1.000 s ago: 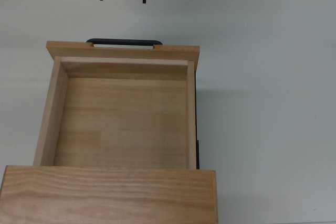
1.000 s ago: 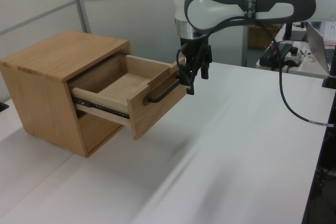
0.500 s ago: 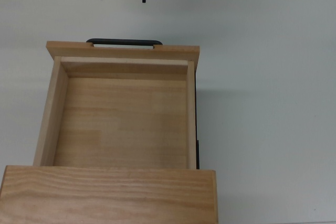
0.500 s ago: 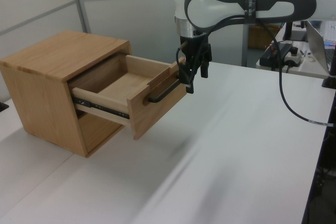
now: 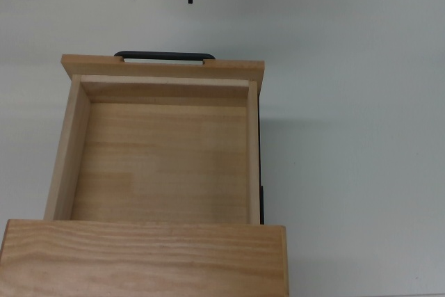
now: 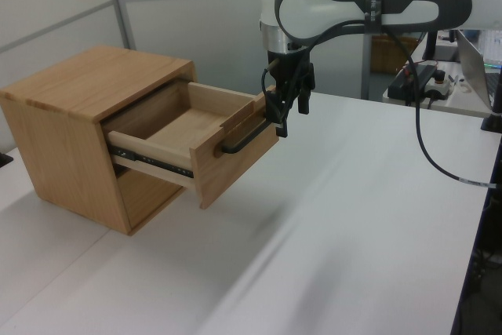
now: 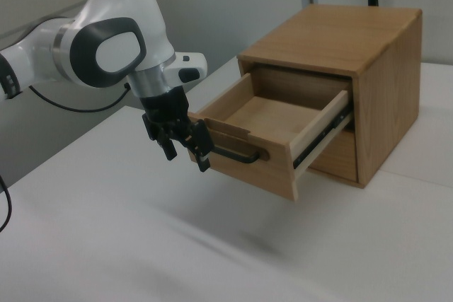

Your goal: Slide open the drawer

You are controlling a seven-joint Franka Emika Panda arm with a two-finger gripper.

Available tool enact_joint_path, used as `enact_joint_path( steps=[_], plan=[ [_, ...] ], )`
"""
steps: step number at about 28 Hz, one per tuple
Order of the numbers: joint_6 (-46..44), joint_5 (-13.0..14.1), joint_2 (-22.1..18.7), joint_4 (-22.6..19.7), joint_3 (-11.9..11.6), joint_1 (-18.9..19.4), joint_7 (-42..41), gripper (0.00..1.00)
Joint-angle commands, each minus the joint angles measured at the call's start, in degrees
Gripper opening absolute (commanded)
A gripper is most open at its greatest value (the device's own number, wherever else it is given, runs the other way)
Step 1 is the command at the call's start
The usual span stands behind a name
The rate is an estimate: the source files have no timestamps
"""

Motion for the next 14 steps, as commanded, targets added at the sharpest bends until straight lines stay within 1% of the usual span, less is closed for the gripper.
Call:
enact_joint_path(
  steps=[1,14],
  plan=[
    [-1.9,0.0,1.5,2.0,-0.3,0.0,-1.0,1.00],
    [-1.9,0.2,1.8,2.0,-0.1,0.1,-0.8,1.00]
  ],
)
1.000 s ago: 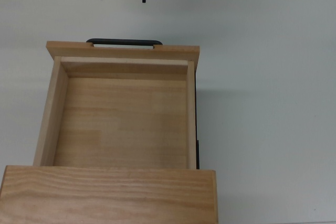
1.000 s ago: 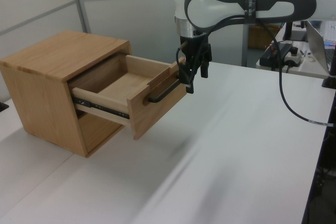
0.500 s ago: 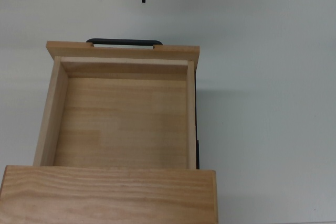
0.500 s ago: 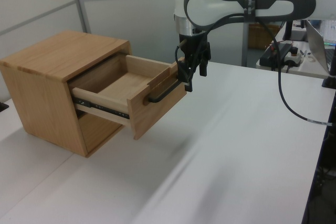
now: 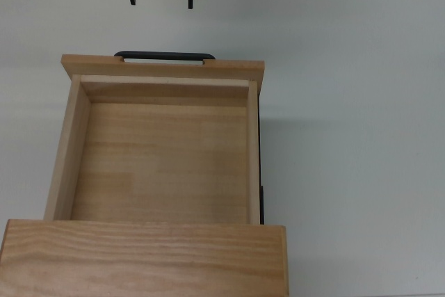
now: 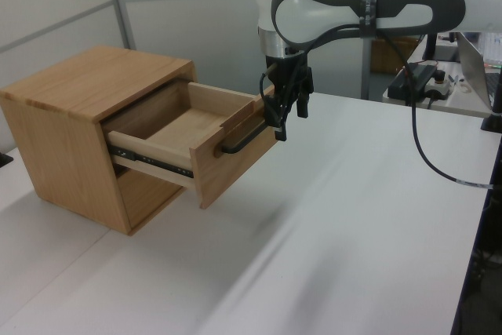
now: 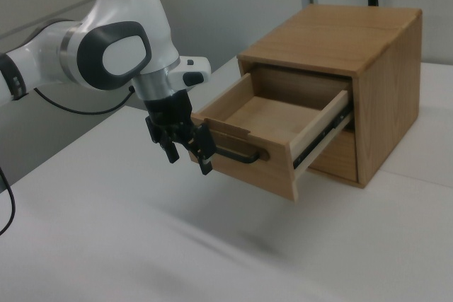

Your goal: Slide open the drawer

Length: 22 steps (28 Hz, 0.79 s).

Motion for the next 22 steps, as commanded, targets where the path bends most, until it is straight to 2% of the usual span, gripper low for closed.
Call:
enact_joint_path(
  steps=[1,22],
  plan=[
    [-1.9,0.2,0.8,1.9,-0.1,0.1,-0.8,1.00],
    [-1.8,1.3,0.8,1.9,0.1,0.1,-0.9,1.00]
  ],
)
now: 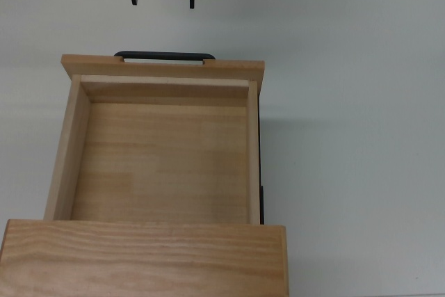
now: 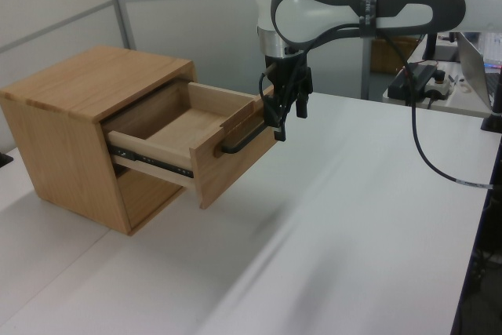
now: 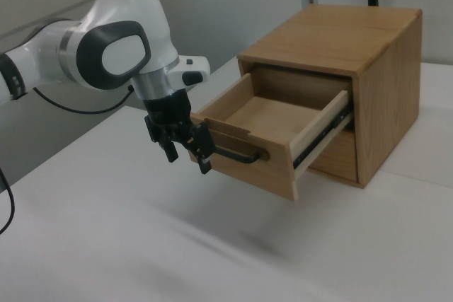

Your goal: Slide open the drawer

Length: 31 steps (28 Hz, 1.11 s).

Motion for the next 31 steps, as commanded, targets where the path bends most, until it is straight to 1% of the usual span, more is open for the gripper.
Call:
enact_joint_path(
  steps=[1,19,31],
  plan=[
    [-1.8,1.0,0.8,1.8,0.0,0.1,-1.0,1.00],
    [-1.9,1.1,0.8,1.8,0.0,0.3,-0.9,1.00],
    [-1.8,1.6,0.7,1.8,0.0,0.3,-0.8,1.00]
  ],
)
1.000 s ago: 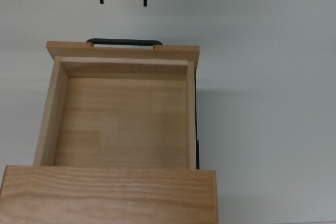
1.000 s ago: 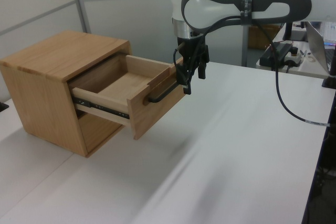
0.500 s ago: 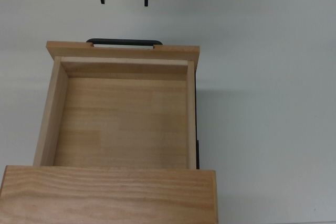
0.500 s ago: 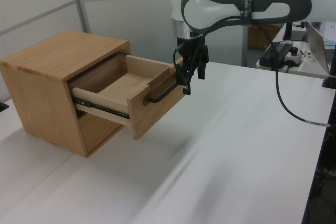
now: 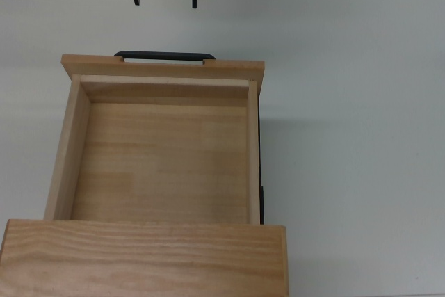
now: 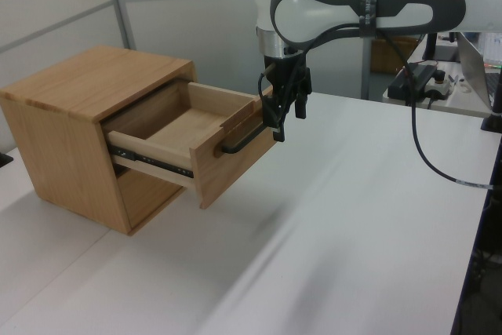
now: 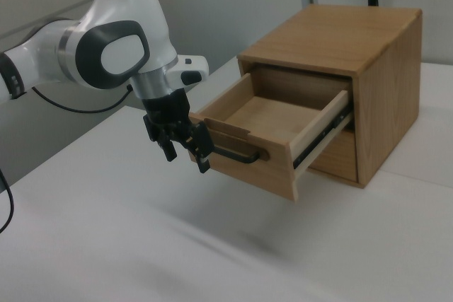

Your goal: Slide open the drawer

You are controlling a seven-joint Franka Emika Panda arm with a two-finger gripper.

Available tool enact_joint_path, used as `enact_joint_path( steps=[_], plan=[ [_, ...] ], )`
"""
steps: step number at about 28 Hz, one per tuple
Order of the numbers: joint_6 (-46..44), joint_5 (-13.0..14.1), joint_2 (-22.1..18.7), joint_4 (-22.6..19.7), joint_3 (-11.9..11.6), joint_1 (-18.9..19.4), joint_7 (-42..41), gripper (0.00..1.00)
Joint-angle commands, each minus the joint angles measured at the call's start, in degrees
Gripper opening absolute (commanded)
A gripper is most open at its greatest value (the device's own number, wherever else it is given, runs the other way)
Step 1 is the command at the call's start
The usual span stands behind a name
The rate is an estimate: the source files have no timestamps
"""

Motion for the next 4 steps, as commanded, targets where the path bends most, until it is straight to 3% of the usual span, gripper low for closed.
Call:
enact_joint_path(
  steps=[1,4],
  plan=[
    [-1.8,1.3,0.7,1.7,-0.1,0.2,-0.8,1.00],
    [-1.8,1.3,0.7,1.7,-0.1,0.2,-0.9,1.00]
  ],
)
